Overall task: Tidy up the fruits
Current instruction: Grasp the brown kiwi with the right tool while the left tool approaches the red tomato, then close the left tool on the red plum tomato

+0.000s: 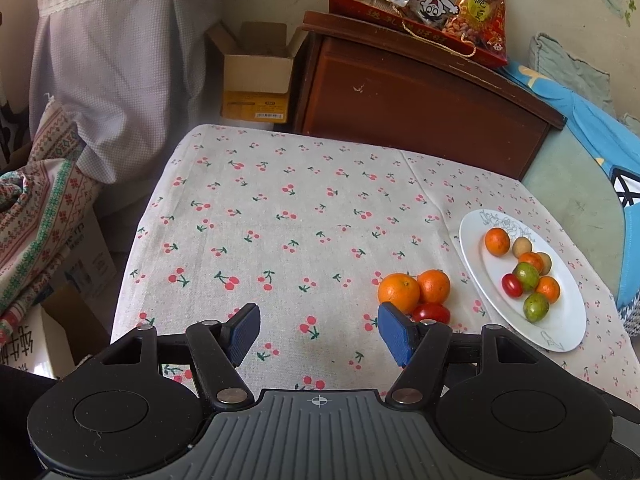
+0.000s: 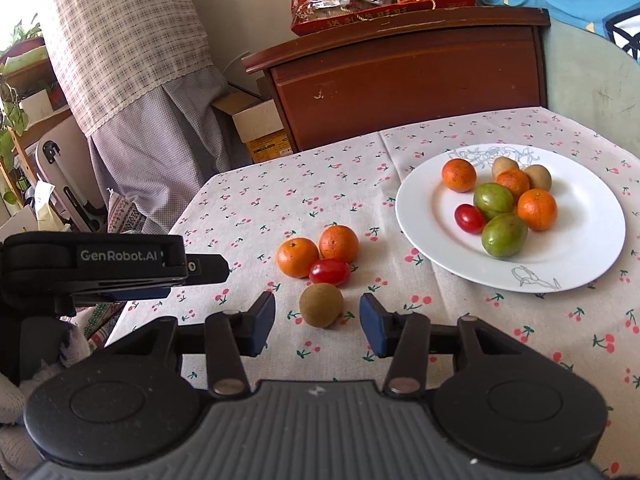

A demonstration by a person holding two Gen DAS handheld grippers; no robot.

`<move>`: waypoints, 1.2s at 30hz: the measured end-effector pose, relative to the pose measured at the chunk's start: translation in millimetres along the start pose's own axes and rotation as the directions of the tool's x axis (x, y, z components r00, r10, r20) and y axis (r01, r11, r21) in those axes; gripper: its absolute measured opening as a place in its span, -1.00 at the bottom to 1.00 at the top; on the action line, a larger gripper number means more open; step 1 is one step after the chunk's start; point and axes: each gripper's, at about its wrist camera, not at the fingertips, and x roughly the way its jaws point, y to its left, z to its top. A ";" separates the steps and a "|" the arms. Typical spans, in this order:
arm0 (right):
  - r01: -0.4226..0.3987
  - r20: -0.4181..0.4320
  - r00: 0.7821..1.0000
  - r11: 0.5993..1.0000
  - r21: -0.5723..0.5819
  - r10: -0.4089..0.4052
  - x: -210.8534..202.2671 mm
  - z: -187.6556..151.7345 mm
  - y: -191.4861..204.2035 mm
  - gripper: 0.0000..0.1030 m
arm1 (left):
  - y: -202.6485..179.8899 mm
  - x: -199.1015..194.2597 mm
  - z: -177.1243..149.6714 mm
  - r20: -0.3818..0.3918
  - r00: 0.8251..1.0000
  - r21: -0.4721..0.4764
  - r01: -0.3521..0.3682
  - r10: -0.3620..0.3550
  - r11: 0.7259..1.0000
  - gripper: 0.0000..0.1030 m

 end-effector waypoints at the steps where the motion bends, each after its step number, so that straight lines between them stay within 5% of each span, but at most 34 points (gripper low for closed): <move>1: 0.002 0.000 1.000 1.000 0.002 -0.002 1.7 0.2 -0.3 -0.13 | 0.4 0.5 -0.4 -0.002 1.000 -0.002 -0.001 0.001 1.000 0.26; 11: 0.017 -0.029 0.999 1.000 -0.019 -0.018 14.7 -3.2 4.4 -0.50 | -0.8 8.2 -4.0 -0.020 1.000 -0.001 0.000 0.000 1.000 0.26; 28: 0.144 -0.010 0.990 0.985 0.098 -0.143 -15.4 -6.0 -36.2 -0.51 | -41.6 20.3 -13.5 -0.027 0.989 0.069 0.145 -0.143 0.987 0.20; 36: 0.143 0.001 0.990 0.983 0.118 -0.144 -17.3 -6.4 -42.5 -0.50 | -67.4 36.9 -18.2 -0.033 0.987 0.115 0.163 -0.160 0.980 -0.03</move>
